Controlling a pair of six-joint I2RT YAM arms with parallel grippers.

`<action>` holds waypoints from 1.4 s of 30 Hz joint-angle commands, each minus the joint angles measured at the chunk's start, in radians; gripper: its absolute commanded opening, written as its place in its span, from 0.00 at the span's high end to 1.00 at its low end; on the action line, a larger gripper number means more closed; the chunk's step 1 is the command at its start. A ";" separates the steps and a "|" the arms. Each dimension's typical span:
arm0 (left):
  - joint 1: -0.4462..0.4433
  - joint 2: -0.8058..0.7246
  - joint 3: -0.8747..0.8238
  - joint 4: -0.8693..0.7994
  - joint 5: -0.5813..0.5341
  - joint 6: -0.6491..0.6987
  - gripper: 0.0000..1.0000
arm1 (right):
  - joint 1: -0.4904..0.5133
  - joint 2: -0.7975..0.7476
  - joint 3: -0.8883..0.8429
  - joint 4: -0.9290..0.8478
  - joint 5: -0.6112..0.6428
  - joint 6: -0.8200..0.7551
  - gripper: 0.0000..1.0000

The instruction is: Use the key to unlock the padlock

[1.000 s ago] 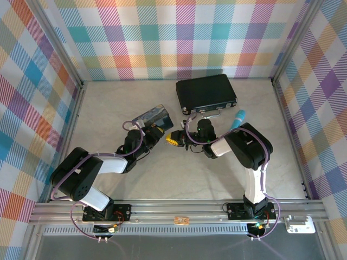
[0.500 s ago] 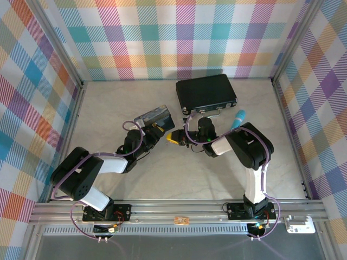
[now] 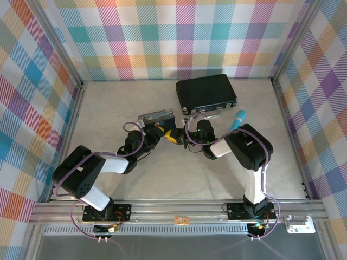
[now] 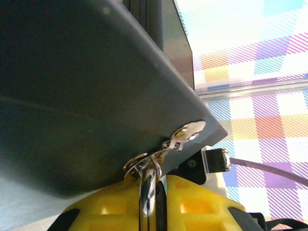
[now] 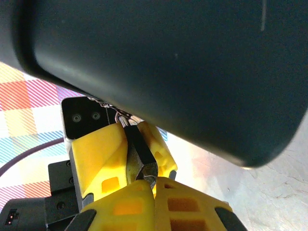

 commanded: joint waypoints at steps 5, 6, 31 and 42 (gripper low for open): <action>-0.125 -0.065 0.011 0.175 0.231 -0.015 1.00 | -0.009 0.063 0.013 -0.010 0.262 0.092 1.00; -0.125 -0.073 0.009 0.156 0.222 0.004 1.00 | -0.009 0.059 0.007 -0.009 0.264 0.100 1.00; -0.153 0.190 0.008 0.394 0.055 0.331 1.00 | 0.122 0.068 -0.071 0.271 0.382 0.771 1.00; -0.146 0.189 -0.019 0.386 -0.048 0.268 1.00 | 0.085 0.030 -0.165 0.078 0.392 0.437 0.79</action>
